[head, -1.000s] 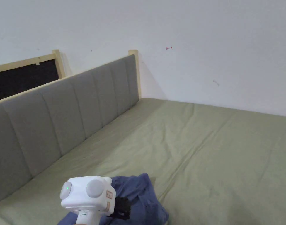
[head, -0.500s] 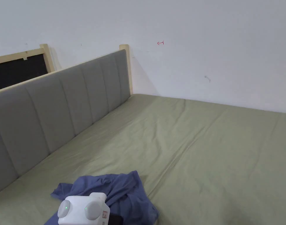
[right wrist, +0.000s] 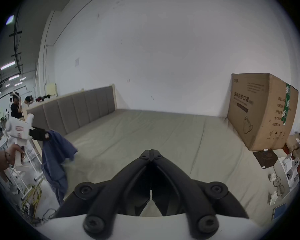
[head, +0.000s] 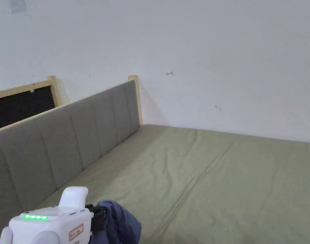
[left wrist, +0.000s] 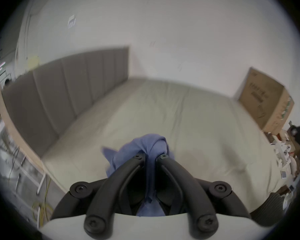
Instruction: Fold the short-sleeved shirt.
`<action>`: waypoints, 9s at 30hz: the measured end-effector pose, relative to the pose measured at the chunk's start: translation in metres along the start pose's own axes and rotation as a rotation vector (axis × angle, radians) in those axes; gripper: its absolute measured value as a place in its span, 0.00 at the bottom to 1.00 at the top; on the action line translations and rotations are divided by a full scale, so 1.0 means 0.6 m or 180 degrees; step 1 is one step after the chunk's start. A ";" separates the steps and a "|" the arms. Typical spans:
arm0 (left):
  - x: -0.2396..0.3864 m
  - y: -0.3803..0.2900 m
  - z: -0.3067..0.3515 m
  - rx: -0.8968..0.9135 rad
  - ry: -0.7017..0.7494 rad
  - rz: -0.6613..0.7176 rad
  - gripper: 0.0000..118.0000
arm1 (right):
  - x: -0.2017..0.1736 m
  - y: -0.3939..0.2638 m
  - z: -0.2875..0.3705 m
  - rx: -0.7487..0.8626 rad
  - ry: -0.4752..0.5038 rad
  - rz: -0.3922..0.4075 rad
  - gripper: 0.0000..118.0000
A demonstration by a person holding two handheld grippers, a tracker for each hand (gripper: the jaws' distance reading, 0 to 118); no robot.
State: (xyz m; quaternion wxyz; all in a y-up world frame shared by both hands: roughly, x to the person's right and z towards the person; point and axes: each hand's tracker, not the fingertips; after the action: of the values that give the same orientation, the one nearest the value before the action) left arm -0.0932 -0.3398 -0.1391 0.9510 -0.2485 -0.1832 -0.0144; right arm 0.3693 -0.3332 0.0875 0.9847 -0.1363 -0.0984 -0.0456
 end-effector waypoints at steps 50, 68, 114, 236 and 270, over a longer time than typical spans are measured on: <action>0.483 0.023 -0.004 0.0785 -0.1282 -0.0214 0.14 | 0.204 -0.026 0.167 0.0642 -0.1038 -0.0523 0.00; 0.471 0.059 -0.097 0.0314 -0.1044 0.0041 0.00 | 0.187 -0.017 0.124 0.0623 -0.1033 -0.0403 0.00; 0.468 -0.073 -0.393 -0.1333 -0.1295 -0.0757 0.01 | 0.423 -0.217 -0.354 -0.3230 -0.0692 -0.1883 0.34; 0.364 0.005 -0.596 -0.1869 -0.0952 -0.0572 0.96 | 0.336 -0.099 -0.028 -0.0644 -0.0646 -0.1413 0.01; 0.402 0.020 -0.468 -0.1505 -0.1060 -0.1068 0.02 | 0.646 -0.222 -0.343 -0.2734 -0.1339 -0.1304 0.70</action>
State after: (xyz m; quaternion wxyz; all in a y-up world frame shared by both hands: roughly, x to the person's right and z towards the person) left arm 0.2289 -0.4482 -0.2863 0.8084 -0.4277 -0.3660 -0.1721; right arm 0.7695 -0.5423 0.0078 0.7698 -0.5123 -0.2913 -0.2453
